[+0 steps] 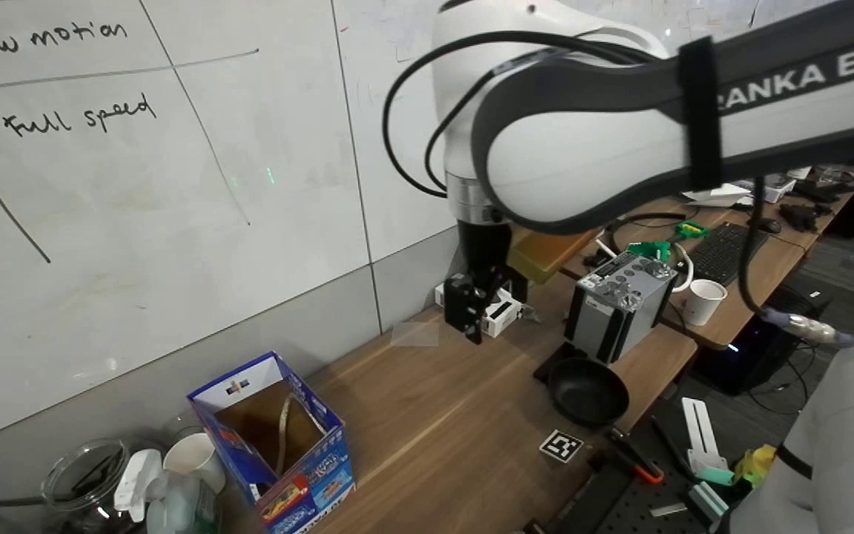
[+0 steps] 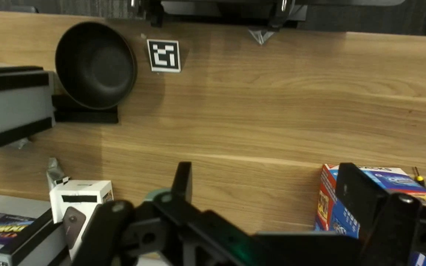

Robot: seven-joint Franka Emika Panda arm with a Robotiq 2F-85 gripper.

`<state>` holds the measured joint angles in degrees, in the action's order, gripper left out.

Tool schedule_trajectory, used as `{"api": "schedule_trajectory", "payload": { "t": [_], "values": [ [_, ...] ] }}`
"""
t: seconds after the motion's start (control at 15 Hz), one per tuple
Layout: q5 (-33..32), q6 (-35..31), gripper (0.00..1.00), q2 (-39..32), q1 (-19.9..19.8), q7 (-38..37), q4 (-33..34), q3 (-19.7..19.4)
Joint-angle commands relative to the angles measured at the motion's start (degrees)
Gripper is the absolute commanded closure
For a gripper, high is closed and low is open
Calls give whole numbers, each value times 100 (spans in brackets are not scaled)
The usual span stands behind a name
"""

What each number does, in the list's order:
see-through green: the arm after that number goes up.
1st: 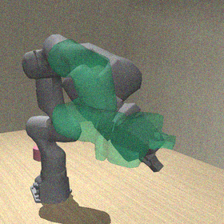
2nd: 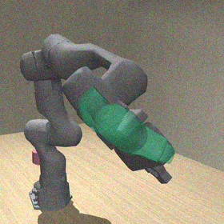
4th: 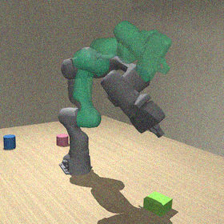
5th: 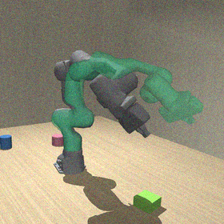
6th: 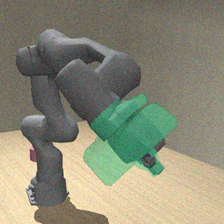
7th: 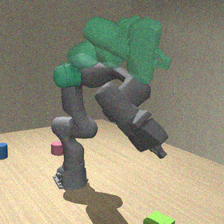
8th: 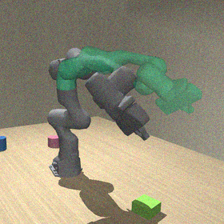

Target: Pick up the ropes from the table and put them in the box

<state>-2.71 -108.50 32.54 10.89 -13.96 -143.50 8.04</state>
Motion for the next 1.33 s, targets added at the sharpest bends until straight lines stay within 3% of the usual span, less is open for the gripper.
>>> {"api": "schedule_trajectory", "payload": {
  "t": [0.0, 0.27, 0.53, 1.27],
  "values": [
    [541, -66, 0, 1310, -268, 828, -1014, -737],
    [352, 101, 0, 1776, -802, 1479, -1265, -1283],
    [211, 246, 0, 1975, -1184, 1761, -1378, -1378],
    [294, 246, 0, 1831, -1308, 1750, -1367, -1332]
  ]
}}
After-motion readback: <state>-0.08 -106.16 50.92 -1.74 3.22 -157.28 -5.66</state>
